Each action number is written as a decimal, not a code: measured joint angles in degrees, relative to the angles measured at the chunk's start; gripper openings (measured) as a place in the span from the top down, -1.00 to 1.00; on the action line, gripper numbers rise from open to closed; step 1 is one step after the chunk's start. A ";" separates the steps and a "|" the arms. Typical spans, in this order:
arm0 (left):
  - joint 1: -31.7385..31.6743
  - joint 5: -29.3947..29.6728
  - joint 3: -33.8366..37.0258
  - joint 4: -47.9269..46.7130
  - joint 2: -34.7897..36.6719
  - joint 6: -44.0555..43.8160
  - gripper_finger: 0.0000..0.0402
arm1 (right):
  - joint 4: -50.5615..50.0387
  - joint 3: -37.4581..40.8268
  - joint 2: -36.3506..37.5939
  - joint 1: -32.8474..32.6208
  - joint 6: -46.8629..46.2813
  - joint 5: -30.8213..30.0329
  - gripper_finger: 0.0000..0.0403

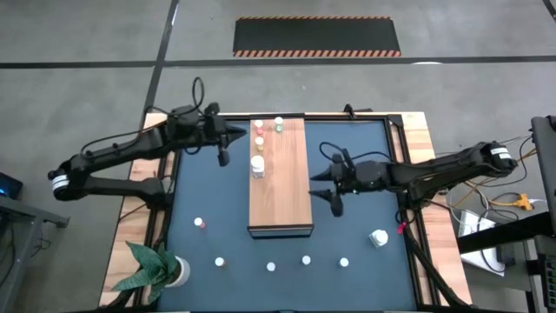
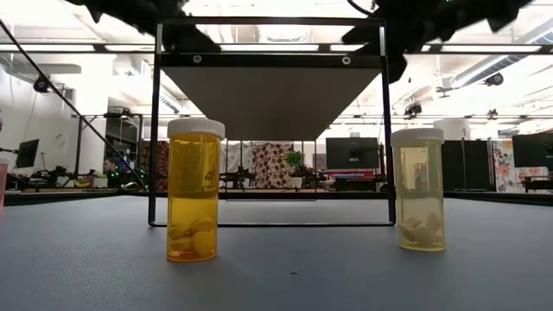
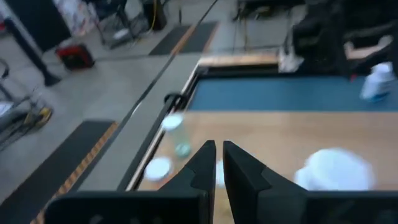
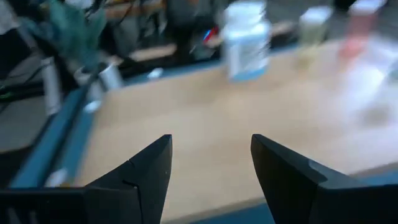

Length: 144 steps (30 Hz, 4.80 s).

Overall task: Pick and place medicine bottles onto shelf by color
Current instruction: Put the white medicine bottle on the shelf aligned with the white pill bottle

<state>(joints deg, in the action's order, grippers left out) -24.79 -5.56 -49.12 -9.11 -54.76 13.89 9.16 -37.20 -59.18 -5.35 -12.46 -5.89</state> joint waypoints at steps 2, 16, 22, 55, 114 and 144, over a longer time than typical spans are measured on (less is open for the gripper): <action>2.30 -0.03 0.05 0.99 1.02 -0.04 0.94 | -7.35 -3.38 -0.43 -1.53 -3.08 3.11 -0.04; 12.08 -0.15 0.09 10.86 2.71 -0.02 0.94 | -57.08 -26.52 -7.12 -12.74 -41.30 5.94 -0.04; 13.76 -0.15 0.12 11.12 1.85 -0.02 0.94 | -80.74 -32.61 -9.69 -17.80 -59.31 6.38 -0.04; 14.41 -0.04 0.15 11.64 1.64 1.99 0.94 | -75.87 -15.88 -9.92 -29.28 -77.40 19.43 -0.45; 15.66 0.00 3.37 14.75 1.58 -0.06 0.94 | -90.61 -58.89 -22.55 -3.63 -41.70 8.86 0.11; 15.92 -0.02 17.73 34.16 8.18 0.07 0.94 | -97.21 -88.75 -47.72 10.65 -15.04 5.68 0.11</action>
<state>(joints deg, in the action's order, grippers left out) -8.86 -5.58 -31.40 25.05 -46.59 13.96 -88.05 -125.95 -106.90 5.30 -27.50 -0.21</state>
